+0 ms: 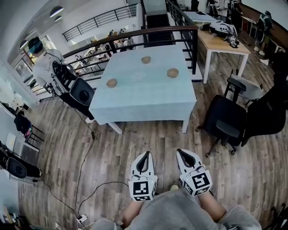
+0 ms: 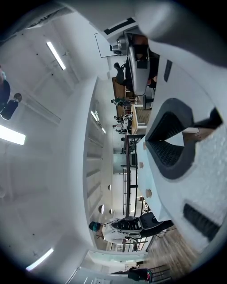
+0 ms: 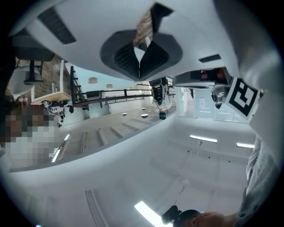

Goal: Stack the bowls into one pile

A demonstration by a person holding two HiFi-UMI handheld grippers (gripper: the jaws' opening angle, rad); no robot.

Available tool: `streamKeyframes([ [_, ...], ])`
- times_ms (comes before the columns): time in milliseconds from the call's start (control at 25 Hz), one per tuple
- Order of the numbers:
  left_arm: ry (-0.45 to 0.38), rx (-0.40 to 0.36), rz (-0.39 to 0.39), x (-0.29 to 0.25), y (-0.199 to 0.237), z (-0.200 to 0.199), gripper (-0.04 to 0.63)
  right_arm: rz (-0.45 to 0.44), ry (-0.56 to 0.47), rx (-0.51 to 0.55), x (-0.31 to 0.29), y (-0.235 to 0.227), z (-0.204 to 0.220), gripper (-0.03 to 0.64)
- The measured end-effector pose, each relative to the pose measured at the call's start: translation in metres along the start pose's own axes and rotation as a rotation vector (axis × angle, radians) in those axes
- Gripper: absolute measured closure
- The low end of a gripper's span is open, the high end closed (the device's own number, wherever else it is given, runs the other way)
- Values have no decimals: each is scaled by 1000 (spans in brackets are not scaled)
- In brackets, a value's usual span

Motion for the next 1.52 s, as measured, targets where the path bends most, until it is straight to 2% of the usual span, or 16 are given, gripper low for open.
streamKeyframes([
  [280,1,2,-16,5,-12,4,575,-7,9,-102,10,-14,9,591],
  [480,7,5,-20,11,-12,9,577,-36,37,-96,11,-14,15,591],
  [680,2,-2,-15,5,-9,10,577,-60,41,-163,7,-14,16,591],
  [1000,-4,1,-9,-13,8,13,575,-39,0,-131,-15,-19,12,591],
  [1160,-4,0,-1,-28,17,13,577,-30,-37,-151,-29,-28,8,591],
  [1320,-6,1,-4,-47,31,11,575,-16,-50,-101,-48,-32,4,591],
  [1520,-9,-2,-15,-63,54,5,575,-12,-58,-97,-81,-33,-1,591],
])
Point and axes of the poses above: the fingertips, and each gripper's own axes: x backward along the fingers, y to its left, z out of its underside, the point moved 9 cm from there along x, backward along the fingers, and after that the axes turned 2 degrees about x, right-handed, at the moved point
